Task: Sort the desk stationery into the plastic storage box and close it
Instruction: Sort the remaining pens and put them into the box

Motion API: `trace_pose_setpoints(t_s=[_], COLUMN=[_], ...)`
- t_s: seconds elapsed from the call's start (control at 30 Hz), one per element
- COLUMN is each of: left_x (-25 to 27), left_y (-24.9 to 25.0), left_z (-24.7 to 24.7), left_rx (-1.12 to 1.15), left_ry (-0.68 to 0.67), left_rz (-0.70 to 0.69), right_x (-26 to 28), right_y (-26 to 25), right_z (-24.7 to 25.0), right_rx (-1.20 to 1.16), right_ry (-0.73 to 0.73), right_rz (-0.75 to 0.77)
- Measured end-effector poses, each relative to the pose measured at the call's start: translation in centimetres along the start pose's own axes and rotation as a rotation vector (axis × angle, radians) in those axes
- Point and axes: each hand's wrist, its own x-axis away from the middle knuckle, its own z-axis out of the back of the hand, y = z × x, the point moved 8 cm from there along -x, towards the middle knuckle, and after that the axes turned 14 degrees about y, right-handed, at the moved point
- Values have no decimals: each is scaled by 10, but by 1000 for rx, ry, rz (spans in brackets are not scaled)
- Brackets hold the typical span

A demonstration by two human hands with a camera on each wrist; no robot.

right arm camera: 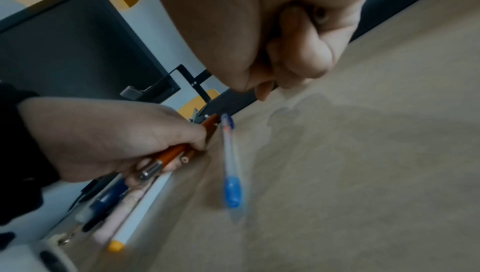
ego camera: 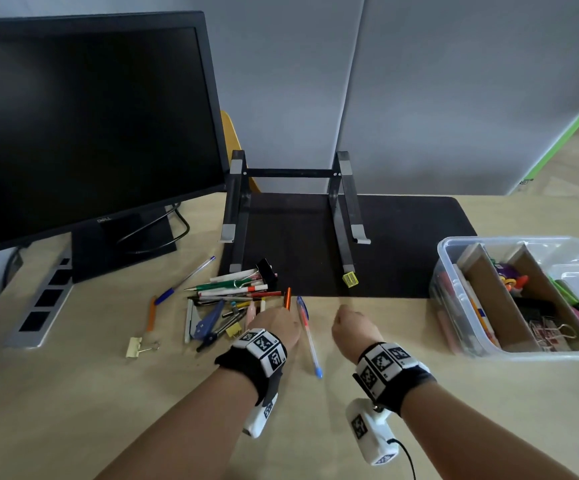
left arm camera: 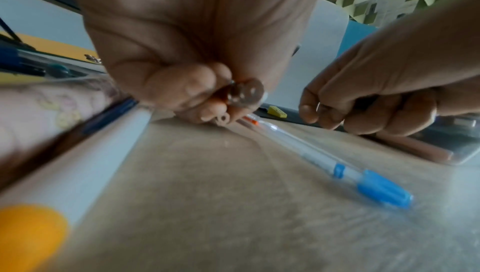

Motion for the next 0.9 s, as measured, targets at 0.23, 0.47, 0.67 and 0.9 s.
trace_pose_setpoints(t_s=[0.23,0.47,0.67,0.9], left_x=[15,29,32,44], left_y=[-1,3,34,97], left_z=[21,46,65,84], left_rx=[146,435,573,761], left_ry=[6,152,245,260], left_rz=[20,41,1,-149], right_x=[12,20,29,34], right_y=[-27,-17,1,28], right_z=[-10,-3,49,142], right_rx=[-22,14,-150,-119], right_ry=[-63,-65,39,318], right_rz=[102,67,87,212])
